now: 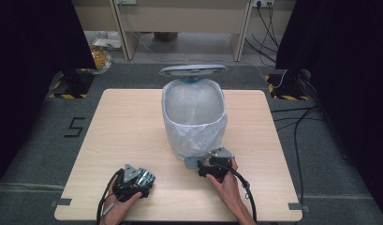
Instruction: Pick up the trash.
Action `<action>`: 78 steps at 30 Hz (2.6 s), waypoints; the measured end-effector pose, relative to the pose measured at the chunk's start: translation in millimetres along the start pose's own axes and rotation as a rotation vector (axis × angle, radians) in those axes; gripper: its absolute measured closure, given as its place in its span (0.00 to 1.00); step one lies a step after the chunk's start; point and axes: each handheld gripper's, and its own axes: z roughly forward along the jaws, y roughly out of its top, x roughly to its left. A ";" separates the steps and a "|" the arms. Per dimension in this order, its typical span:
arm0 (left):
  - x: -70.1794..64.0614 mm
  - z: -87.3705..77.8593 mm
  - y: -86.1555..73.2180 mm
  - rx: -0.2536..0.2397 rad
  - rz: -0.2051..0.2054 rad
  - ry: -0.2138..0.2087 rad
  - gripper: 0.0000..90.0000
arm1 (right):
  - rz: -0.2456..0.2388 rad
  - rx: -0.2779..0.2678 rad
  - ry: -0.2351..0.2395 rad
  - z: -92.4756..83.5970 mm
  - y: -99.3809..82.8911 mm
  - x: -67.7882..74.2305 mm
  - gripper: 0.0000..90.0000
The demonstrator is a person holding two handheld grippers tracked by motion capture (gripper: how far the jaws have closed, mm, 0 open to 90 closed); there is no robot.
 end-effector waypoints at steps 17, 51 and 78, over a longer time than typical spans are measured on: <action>9.2 -3.0 14.8 -0.033 -0.015 -0.100 0.47 | 0.002 0.001 0.003 0.2 0.1 -0.6 0.09; 52.9 -54.0 115.5 -0.234 -0.007 -0.136 0.47 | -0.006 0.004 -0.007 0.2 -0.1 -1.0 0.09; 51.0 -83.2 171.2 -0.302 0.059 -0.185 0.47 | 0.005 0.007 0.004 0.7 0.0 -1.9 0.09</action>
